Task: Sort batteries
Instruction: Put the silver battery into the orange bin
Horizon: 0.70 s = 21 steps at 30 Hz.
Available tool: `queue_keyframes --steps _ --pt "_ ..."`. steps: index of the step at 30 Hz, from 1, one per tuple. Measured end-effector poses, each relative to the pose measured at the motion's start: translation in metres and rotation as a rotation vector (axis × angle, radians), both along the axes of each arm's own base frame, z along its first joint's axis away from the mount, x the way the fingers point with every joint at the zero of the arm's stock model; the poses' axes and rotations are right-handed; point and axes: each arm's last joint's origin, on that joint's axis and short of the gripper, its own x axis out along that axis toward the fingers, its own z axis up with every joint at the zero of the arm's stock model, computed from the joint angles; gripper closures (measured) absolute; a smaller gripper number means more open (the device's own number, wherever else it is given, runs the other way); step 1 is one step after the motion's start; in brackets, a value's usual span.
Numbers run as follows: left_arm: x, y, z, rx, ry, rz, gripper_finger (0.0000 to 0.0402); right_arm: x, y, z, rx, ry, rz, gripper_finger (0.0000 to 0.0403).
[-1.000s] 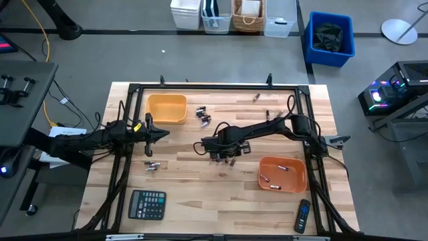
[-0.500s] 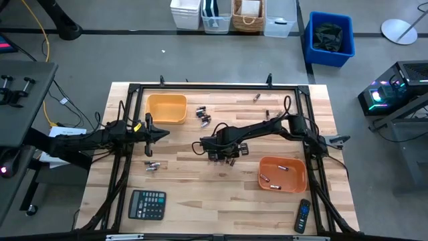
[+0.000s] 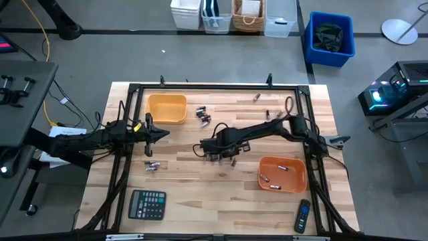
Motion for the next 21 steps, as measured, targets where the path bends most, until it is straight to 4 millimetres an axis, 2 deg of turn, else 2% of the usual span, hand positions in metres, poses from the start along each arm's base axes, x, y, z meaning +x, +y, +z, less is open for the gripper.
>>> queue_keyframes --steps 4,8,10,16,18,21 --pt "0.0 0.0 0.0 0.0 0.001 0.0 0.0401 -0.023 0.009 0.06 -0.108 -0.014 0.037 0.0371" --pt "0.0 0.0 0.0 0.0 0.001 0.0 0.0401 -0.059 0.034 0.086 -0.134 0.13 0.069 0.0371" --pt "0.0 0.0 0.0 0.0 0.0 0.0 0.0401 -0.073 0.049 0.094 -0.116 0.127 0.078 0.0371" --pt "0.0 0.0 0.0 0.0 0.001 0.0 0.0401 -0.123 0.094 0.072 -0.006 0.187 -0.062 0.0371" --pt "0.0 0.0 0.0 0.0 0.001 0.0 0.0401 -0.138 0.104 0.07 0.018 0.182 -0.118 0.0371" --pt "0.0 0.0 0.0 0.0 0.001 0.0 0.0401 -0.15 0.11 0.063 0.027 0.131 -0.164 0.037"
